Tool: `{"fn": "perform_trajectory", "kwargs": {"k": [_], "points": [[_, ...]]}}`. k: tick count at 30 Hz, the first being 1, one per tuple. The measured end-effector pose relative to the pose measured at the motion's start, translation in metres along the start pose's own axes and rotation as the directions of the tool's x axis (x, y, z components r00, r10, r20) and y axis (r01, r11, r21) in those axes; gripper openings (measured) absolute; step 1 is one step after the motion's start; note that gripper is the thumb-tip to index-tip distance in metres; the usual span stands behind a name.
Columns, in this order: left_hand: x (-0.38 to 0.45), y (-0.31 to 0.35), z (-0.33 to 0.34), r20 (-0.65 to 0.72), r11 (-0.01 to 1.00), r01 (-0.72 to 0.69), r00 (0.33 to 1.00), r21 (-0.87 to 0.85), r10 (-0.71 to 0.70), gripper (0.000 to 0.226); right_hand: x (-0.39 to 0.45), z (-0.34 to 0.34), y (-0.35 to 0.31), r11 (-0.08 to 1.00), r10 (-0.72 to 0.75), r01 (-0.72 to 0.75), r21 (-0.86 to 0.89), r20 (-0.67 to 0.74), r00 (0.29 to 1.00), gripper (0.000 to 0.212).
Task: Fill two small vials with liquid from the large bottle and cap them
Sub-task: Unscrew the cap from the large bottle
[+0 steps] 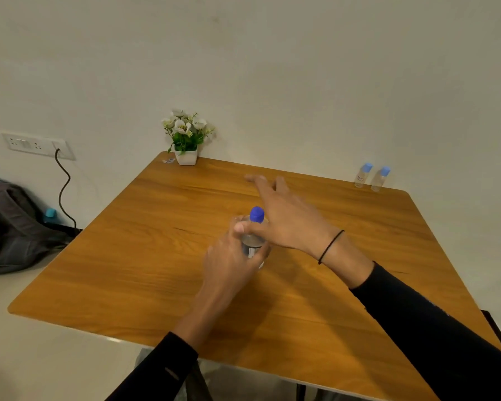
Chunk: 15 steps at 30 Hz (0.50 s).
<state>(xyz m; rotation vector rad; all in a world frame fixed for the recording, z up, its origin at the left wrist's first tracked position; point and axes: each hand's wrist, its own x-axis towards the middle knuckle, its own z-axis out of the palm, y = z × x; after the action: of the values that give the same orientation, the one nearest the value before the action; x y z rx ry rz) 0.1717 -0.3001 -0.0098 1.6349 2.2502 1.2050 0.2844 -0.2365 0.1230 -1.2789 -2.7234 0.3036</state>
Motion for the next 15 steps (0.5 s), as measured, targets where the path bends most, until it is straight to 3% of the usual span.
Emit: {"fn": "perform_trajectory", "kwargs": {"k": [1, 3, 6, 8, 10, 12, 13, 15], "points": [[0.000, 0.000, 0.000, -0.004, 1.000, -0.001, 1.000, 0.012, 0.001, 0.069, 0.001, 0.001, -0.002, 0.999, 0.028, -0.030, -0.029, -0.043, 0.999, 0.077], [-0.001, 0.001, 0.000, -0.010, 1.000, -0.014, 1.000, 0.018, 0.015, 0.071, 0.006, 0.005, -0.007, 0.994, 0.033, -0.043, -0.100, -0.099, 0.995, 0.047], [-0.001, 0.000, -0.003, -0.003, 0.999, -0.037, 0.999, -0.007, 0.037, 0.070, 0.010, 0.006, -0.009, 0.992, -0.016, 0.008, -0.125, -0.061, 0.998, 0.013], [0.001, -0.001, -0.003, 0.000, 0.999, -0.044, 0.999, -0.004, 0.044, 0.071, 0.010, 0.001, -0.009, 0.996, -0.033, 0.034, -0.088, 0.014, 0.999, 0.023], [0.002, -0.004, -0.001, 0.007, 0.999, -0.033, 0.999, 0.001, 0.033, 0.071, 0.006, -0.003, -0.011, 0.999, -0.047, 0.048, -0.021, 0.081, 0.996, 0.058], [0.002, -0.006, 0.000, 0.010, 1.000, -0.018, 1.000, -0.021, 0.018, 0.071, 0.004, -0.003, -0.013, 1.000, 0.000, 0.001, -0.029, 0.040, 0.999, 0.079], [0.002, -0.007, 0.001, 0.010, 1.000, -0.018, 1.000, -0.023, 0.018, 0.072, 0.003, -0.001, -0.015, 0.998, 0.022, -0.023, -0.065, -0.013, 1.000, 0.074], [0.001, -0.007, 0.001, -0.003, 0.999, -0.047, 0.999, 0.008, 0.047, 0.074, 0.005, 0.003, -0.017, 0.988, 0.019, -0.034, -0.148, -0.097, 0.995, 0.041]]}}
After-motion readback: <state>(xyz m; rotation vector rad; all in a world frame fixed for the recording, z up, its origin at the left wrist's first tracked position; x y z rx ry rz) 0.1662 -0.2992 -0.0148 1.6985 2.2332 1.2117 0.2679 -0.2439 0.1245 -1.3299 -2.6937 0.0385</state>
